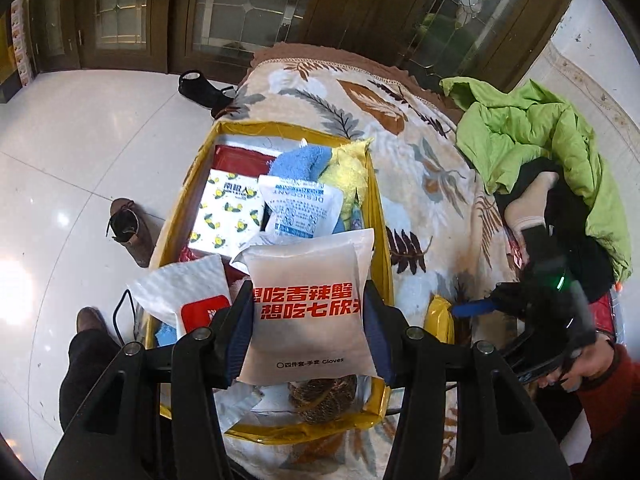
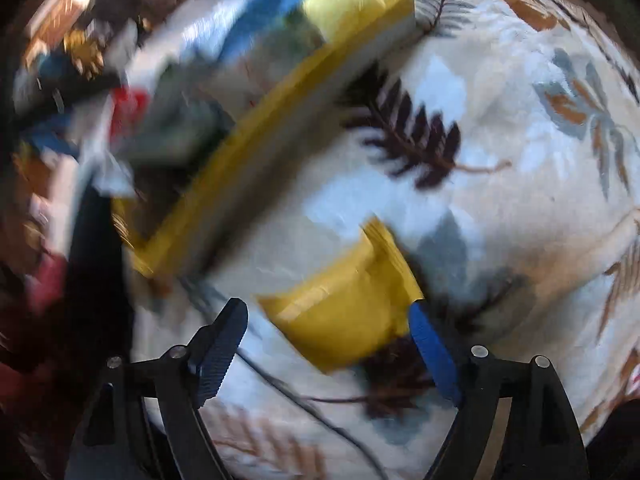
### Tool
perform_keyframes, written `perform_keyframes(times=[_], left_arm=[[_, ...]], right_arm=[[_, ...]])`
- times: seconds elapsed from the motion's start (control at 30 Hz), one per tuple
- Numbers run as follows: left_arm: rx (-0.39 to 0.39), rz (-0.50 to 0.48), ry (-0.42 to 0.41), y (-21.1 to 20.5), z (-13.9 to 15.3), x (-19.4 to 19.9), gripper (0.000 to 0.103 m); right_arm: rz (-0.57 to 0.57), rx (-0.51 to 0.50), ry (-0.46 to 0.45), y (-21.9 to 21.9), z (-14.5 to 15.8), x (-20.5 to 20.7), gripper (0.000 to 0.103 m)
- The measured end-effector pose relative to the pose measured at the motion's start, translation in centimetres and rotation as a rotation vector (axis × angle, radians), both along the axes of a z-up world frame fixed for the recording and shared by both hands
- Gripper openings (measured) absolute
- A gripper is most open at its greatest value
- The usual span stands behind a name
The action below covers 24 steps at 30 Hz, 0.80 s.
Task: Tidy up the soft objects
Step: 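Carry the white packet and yellow packet over the box with both tools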
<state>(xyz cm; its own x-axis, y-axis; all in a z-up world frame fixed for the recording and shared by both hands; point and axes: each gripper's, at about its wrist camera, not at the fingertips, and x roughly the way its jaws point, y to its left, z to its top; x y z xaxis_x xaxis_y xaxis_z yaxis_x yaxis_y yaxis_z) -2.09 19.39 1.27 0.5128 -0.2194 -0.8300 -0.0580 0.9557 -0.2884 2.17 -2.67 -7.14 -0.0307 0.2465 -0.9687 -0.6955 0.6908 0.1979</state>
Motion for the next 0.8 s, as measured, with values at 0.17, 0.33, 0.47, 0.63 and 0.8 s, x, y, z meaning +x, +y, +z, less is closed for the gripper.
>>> perform_keyframes(times=[0.17, 0.33, 0.47, 0.63, 0.8], left_arm=[[-0.010, 0.001, 0.006, 0.0, 0.0, 0.2, 0.049], [-0.016, 0.010, 0.004, 0.2, 0.0, 0.3, 0.050], [-0.012, 0.015, 0.000, 0.5, 0.1, 0.2, 0.050], [0.007, 0.036, -0.003, 1.0, 0.3, 0.1, 0.050], [0.041, 0.046, -0.002, 1.3, 0.3, 0.6, 0.050]], right_arm=[[0.030, -0.030, -0.098, -0.2, -1.6, -0.8, 0.088], [-0.073, 0.025, -0.079, -2.6, -0.4, -0.3, 0.061], [-0.146, 0.124, -0.052, -3.7, 2.2, 0.8, 0.049], [-0.175, 0.229, -0.059, -1.8, 4.9, 2.4, 0.049], [-0.190, 0.308, -0.110, 2.8, 8.1, 4.2, 0.049]])
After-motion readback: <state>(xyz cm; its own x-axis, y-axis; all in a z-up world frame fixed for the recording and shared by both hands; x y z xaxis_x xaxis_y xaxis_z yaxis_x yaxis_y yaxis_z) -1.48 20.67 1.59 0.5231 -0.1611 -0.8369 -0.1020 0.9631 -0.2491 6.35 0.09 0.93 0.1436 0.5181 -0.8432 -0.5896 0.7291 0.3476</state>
